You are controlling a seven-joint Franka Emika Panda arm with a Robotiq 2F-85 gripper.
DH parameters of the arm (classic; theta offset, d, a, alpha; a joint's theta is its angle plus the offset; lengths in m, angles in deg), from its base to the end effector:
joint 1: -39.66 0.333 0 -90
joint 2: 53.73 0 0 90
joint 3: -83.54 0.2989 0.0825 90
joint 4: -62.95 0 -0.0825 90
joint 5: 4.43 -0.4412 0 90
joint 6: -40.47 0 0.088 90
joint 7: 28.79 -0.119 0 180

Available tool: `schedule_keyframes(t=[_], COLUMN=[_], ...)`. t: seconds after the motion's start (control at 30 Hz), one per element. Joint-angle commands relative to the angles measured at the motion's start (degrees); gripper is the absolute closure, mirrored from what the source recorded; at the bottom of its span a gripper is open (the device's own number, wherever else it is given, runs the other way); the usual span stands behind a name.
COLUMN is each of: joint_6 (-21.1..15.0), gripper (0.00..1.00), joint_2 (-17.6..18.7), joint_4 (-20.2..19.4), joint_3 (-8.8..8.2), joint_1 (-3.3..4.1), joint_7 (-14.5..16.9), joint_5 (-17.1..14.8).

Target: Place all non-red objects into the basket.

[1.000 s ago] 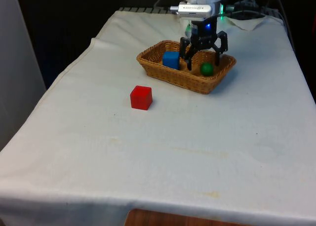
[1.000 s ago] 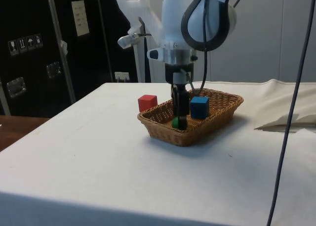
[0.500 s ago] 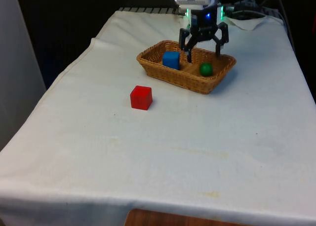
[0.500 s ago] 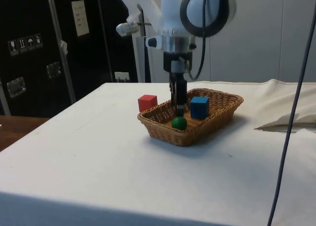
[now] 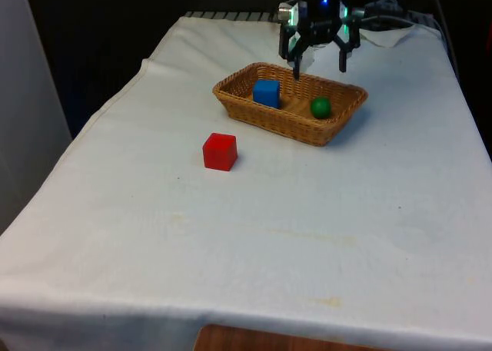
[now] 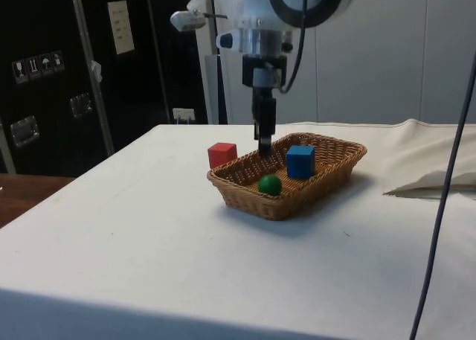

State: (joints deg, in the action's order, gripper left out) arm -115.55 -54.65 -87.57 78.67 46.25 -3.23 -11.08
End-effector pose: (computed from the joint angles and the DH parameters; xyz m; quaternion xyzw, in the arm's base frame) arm 0.4726 0.0107 0.1858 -0.9808 -0.1849 -0.0602 0.0151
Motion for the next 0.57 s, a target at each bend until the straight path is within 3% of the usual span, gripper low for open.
schedule_keyframes(t=[0.0,0.53], joint_6=[0.7,6.4], gripper=[0.00,0.00], joint_2=[-0.5,-6.0], joint_4=[0.1,2.1], joint_3=[0.00,-0.17], joint_1=[0.00,-0.29], joint_7=[-0.5,-5.0], joint_5=[-0.1,0.5])
